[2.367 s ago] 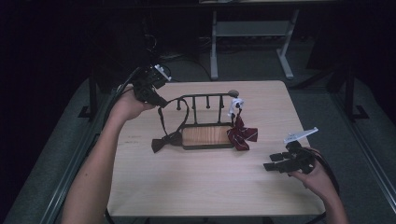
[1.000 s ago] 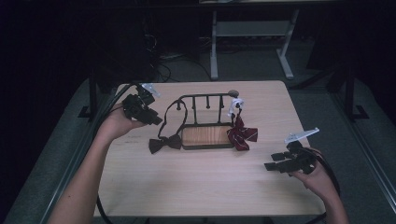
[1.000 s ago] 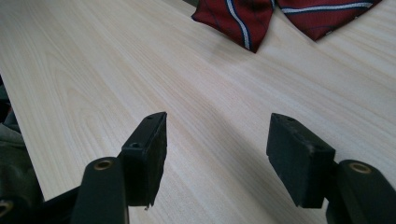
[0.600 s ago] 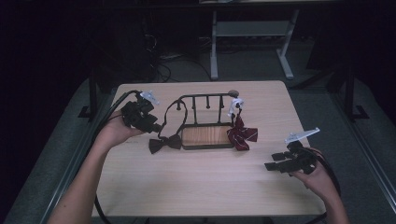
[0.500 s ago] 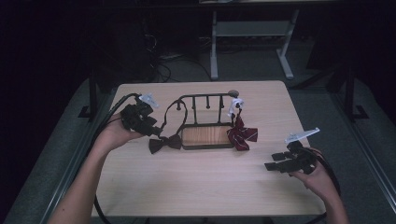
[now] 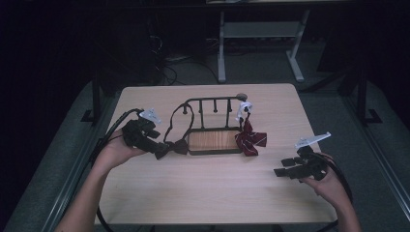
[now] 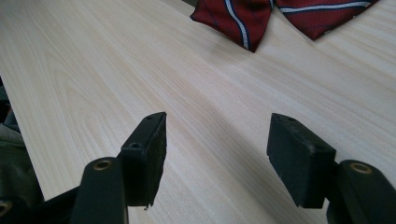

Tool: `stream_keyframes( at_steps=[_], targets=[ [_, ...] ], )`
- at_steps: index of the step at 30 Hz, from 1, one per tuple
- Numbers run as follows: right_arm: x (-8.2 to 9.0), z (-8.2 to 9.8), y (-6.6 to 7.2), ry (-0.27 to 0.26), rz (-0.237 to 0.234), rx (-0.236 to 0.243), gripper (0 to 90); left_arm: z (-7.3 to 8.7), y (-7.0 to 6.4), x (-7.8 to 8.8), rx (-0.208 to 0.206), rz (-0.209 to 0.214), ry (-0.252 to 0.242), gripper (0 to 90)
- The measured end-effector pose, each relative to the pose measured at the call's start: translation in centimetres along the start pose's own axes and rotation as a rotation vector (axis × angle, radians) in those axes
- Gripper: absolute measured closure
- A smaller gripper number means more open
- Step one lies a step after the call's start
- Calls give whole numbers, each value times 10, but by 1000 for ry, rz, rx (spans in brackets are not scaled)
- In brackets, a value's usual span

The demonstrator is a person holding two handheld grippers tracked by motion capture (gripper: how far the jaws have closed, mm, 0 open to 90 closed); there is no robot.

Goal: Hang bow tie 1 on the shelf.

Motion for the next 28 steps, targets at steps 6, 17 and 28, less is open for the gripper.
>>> stream_keyframes(
  at_steps=[6, 17, 28],
  targets=[
    [0, 0, 0, 0, 1, 1, 377, 9, -3, -5, 7, 6, -5, 426],
    [0, 1, 0, 4, 1, 1, 377, 25, -9, -13, 14, 4, -19, 402],
    [-2, 1, 1, 4, 1, 10, 377, 45, -19, -26, 42, 13, -57, 382]
  ],
)
Point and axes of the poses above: each handheld gripper's, and its own axes: x roughly backward along the jaws, z roughly out of its underside, y roughly to its left, the point moved 7 cm from there along -x, roughly forward along the jaws, and after that the axes turned 6 degrees about z, right-handed, at the moved point
